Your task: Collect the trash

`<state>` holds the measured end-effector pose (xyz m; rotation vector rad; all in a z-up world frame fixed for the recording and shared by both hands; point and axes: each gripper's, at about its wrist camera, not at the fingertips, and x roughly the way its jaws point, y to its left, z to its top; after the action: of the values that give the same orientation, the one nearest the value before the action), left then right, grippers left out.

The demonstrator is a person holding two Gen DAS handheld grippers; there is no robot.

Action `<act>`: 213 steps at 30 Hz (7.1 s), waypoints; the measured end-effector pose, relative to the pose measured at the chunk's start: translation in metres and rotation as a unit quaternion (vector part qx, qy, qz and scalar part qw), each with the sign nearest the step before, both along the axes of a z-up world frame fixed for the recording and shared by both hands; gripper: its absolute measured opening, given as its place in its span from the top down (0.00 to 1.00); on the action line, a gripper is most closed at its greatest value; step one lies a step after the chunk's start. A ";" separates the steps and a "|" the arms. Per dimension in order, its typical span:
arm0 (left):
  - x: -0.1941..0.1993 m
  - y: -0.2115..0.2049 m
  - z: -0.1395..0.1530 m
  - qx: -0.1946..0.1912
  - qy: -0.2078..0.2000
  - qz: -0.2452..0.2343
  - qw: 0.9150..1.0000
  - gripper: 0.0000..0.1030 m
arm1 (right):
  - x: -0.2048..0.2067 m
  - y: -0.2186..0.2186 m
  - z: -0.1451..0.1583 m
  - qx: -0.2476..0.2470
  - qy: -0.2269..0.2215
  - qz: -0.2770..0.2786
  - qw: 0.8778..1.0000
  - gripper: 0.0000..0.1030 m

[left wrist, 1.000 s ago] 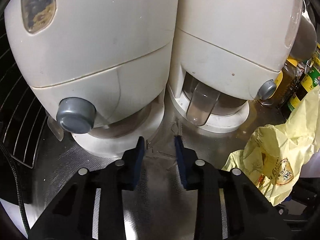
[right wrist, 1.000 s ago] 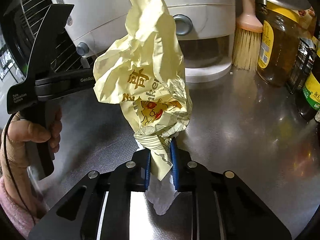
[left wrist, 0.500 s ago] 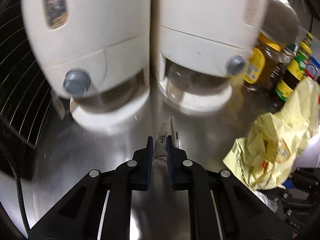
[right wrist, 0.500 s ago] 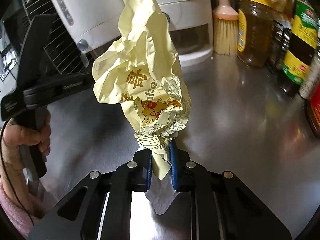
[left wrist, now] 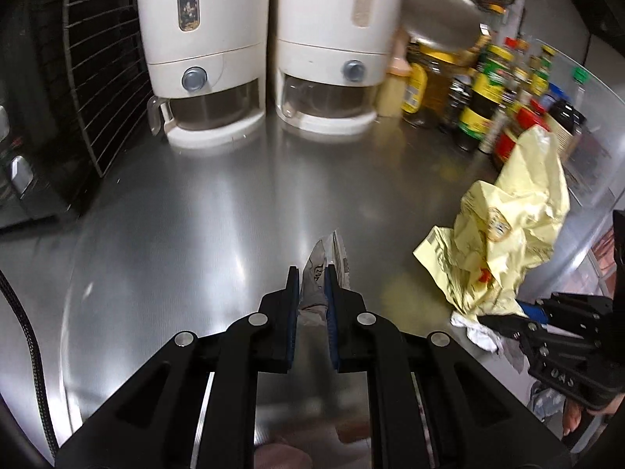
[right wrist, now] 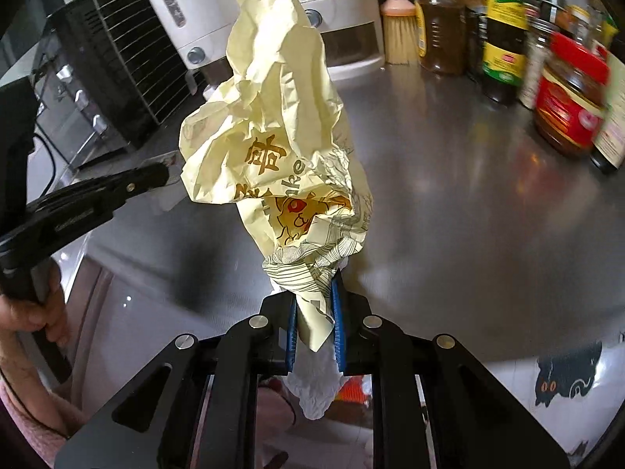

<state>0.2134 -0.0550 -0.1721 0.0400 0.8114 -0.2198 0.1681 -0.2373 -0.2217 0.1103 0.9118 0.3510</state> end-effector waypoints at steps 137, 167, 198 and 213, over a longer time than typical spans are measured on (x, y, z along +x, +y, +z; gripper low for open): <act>-0.321 -0.002 0.083 0.020 -0.278 0.094 0.956 0.08 | -0.272 -0.026 0.129 -0.055 -0.305 -0.192 0.931 0.03; -0.336 0.002 0.089 0.017 -0.292 0.099 0.951 0.08 | -0.278 -0.025 0.135 -0.052 -0.307 -0.186 0.932 0.03; -0.335 0.003 0.094 0.017 -0.293 0.108 0.950 0.08 | -0.275 -0.021 0.136 -0.052 -0.303 -0.189 0.932 0.03; -0.336 0.002 0.093 0.017 -0.293 0.109 0.950 0.08 | -0.275 -0.017 0.135 -0.053 -0.302 -0.192 0.932 0.03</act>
<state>-0.1224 -0.0528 -0.0788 0.0448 0.2206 0.0202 -0.1064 -0.2548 -0.0863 0.0712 0.2817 -0.0394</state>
